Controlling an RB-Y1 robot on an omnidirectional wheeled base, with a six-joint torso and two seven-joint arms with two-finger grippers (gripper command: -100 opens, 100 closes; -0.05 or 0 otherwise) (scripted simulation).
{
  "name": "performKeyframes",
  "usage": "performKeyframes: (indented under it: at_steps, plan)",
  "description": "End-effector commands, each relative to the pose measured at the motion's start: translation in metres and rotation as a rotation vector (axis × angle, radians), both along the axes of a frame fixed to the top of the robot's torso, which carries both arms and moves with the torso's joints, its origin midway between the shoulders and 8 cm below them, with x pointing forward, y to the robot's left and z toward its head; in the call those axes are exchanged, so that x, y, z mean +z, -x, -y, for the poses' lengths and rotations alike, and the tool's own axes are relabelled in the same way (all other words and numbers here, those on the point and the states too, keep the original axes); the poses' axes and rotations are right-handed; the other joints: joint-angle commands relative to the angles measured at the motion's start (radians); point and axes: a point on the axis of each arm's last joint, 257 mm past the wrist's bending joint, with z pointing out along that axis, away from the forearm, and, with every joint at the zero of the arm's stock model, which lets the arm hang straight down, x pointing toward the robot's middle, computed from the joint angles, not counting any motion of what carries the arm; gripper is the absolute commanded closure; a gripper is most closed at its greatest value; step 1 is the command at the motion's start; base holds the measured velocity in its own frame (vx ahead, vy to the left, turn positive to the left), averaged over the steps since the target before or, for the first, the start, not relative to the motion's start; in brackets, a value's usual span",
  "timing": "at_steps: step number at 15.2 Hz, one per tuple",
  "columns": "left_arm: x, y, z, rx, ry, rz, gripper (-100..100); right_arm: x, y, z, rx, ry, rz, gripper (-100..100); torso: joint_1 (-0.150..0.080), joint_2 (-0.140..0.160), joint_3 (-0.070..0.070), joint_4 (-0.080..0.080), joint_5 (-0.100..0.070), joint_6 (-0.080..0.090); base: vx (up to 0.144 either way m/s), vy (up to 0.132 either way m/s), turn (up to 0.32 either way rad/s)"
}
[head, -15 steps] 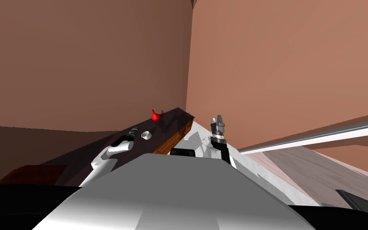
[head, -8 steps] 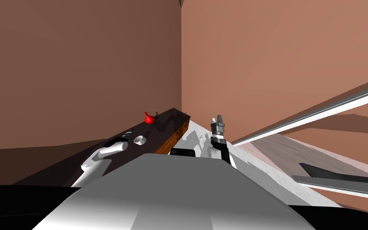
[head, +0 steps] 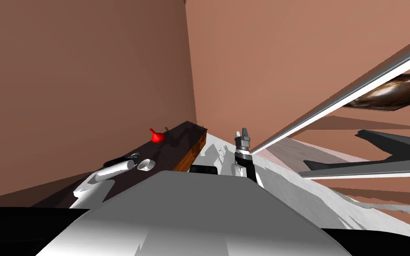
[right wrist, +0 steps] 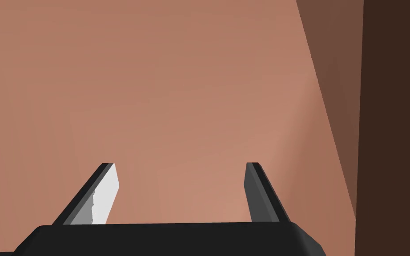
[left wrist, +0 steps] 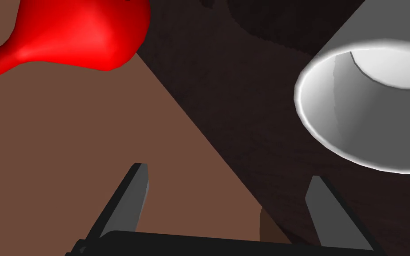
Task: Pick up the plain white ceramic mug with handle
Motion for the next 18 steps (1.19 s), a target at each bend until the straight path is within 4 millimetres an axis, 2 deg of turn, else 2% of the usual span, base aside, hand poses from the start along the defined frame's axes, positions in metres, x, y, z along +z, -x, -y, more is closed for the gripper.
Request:
performKeyframes:
  at_steps: [1,2,3,4,6,7,9,10,11,12,14,17,18]
  plan:
    - [-0.013,0.024,-0.007,0.052,0.046,-0.047,-100,0.0,0.0,0.0,0.0,0.0,0.0,0,0.0,0.0,0.0,0.0,0.0,0.0,0.009,0.028,-0.328]
    - [-0.015,0.027,-0.007,0.056,0.05,-0.052,-100,0.0,0.0,0.0,0.0,0.0,0.0,0,0.001,0.0,0.0,0.0,0.0,-0.001,0.006,0.025,-0.066]
    - [-0.016,0.04,-0.015,0.094,0.08,-0.067,-100,0.0,0.0,0.0,0.0,0.0,0.0,0,0.001,0.0,0.0,0.0,0.0,-0.002,0.006,0.018,-0.196]
    - [-0.025,0.052,-0.014,0.112,0.098,-0.092,-100,0.0,0.0,0.0,0.0,0.0,0.0,0,0.0,0.0,0.0,0.0,0.0,-0.001,0.004,0.02,-0.245]
    - [-0.026,0.052,-0.014,0.114,0.099,-0.093,-100,0.0,0.0,0.0,0.0,0.0,0.0,0,0.0,0.0,0.0,0.0,0.0,-0.002,0.0,0.015,-0.067]
    - [-0.03,0.069,-0.018,0.156,0.142,-0.117,-100,0.0,0.0,0.0,0.0,0.0,0.0,0,0.0,0.001,0.0,0.0,0.0,-0.002,-0.002,0.01,-0.208]
    - [-0.036,0.09,-0.023,0.206,0.181,-0.137,-100,0.0,0.0,0.0,0.0,0.0,0.0,0,0.0,0.001,0.0,0.0,0.0,-0.001,0.0,0.028,-0.331]
    - [-0.044,0.101,-0.021,0.224,0.199,-0.158,-100,0.0,0.0,0.0,0.0,0.0,0.0,0,0.001,0.0,0.0,0.0,0.0,0.0,-0.003,0.041,-0.292]
    - [-0.045,0.102,-0.019,0.225,0.204,-0.163,-100,0.0,0.0,0.0,0.0,0.0,0.0,0,0.001,0.001,0.0,0.0,0.0,-0.001,-0.005,0.036,-0.084]
    - [-0.05,0.12,-0.022,0.27,0.243,-0.176,-100,0.0,0.0,0.0,0.0,0.0,0.0,0,0.001,0.001,0.0,0.0,0.0,-0.002,-0.007,0.031,-0.221]
    - [-0.053,0.125,-0.018,0.277,0.258,-0.192,-100,0.0,0.0,0.0,0.0,0.0,0.0,0,0.001,0.001,0.001,0.0,0.0,-0.001,-0.009,0.033,-0.168]
    - [-0.064,0.162,-0.013,0.366,0.354,-0.228,-100,0.0,0.0,0.0,0.0,0.0,0.0,0,0.001,0.001,0.0,0.0,0.0,-0.001,-0.011,0.038,-0.243]
    - [-0.067,0.167,-0.01,0.373,0.367,-0.239,-100,0.0,0.0,0.0,0.0,0.0,0.0,0,0.002,0.001,0.001,0.0,0.001,0.0,-0.023,0.055,-0.268]
